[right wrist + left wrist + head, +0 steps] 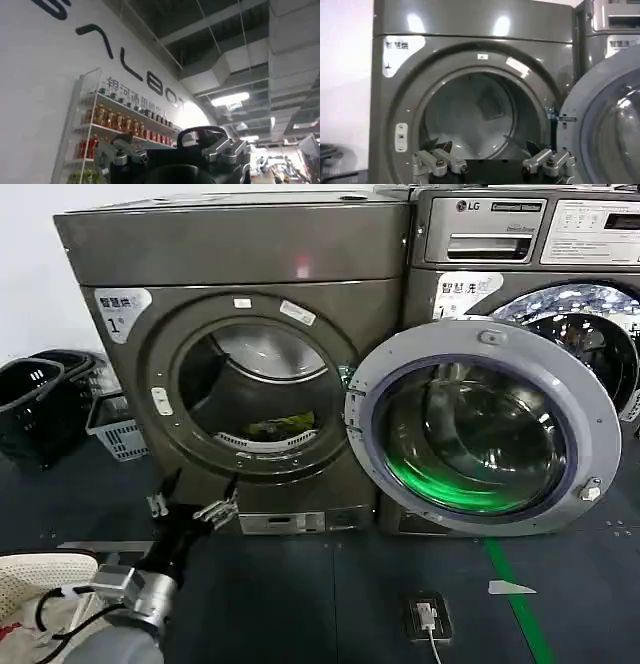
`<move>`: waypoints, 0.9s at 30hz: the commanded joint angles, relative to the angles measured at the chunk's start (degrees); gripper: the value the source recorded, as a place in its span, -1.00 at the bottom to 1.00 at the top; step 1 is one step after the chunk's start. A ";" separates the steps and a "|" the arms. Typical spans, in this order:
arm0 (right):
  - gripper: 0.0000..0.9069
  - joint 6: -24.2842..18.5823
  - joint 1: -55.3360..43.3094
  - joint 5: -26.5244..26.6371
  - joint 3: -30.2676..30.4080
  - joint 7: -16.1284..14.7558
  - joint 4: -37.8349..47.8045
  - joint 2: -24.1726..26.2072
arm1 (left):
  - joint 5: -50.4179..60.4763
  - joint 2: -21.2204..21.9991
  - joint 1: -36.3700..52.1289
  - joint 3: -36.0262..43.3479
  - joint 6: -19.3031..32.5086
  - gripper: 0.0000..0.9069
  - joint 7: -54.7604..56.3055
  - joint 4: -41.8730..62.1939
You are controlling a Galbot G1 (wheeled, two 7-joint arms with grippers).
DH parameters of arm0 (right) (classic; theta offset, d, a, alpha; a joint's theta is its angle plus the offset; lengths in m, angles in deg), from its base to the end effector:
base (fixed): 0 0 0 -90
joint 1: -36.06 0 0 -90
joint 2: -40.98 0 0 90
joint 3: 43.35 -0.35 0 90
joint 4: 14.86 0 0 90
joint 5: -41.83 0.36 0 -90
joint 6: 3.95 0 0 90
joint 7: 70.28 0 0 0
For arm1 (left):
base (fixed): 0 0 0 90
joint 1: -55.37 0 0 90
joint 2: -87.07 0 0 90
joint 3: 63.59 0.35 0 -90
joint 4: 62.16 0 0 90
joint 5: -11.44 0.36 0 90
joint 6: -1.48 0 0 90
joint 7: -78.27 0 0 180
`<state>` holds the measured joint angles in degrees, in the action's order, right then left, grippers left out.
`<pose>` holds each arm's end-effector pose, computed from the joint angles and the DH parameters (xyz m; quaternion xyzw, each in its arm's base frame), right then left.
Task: Grasp the clothes from the dryer.
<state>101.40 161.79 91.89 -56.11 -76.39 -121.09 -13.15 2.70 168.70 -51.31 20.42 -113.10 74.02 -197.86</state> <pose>-0.0646 -0.4193 0.0409 0.4477 0.8457 -0.1360 0.2567 0.2144 0.0394 -0.1556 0.0459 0.9979 0.0195 0.0406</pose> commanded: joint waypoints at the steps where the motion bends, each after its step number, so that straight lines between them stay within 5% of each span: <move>1: 1.00 -0.73 0.03 0.32 -0.04 -0.34 -0.28 -0.07 | 0.15 0.00 -0.07 0.13 0.31 1.00 -0.25 -0.06; 27: 1.00 -0.86 0.17 -0.44 -0.25 -1.01 -2.50 -0.85 | 0.56 0.99 1.86 0.41 0.26 1.00 -0.48 1.16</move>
<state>100.88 161.96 91.50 -56.27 -77.40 -123.61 -13.86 3.33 169.68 -49.50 20.84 -112.81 73.58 -196.81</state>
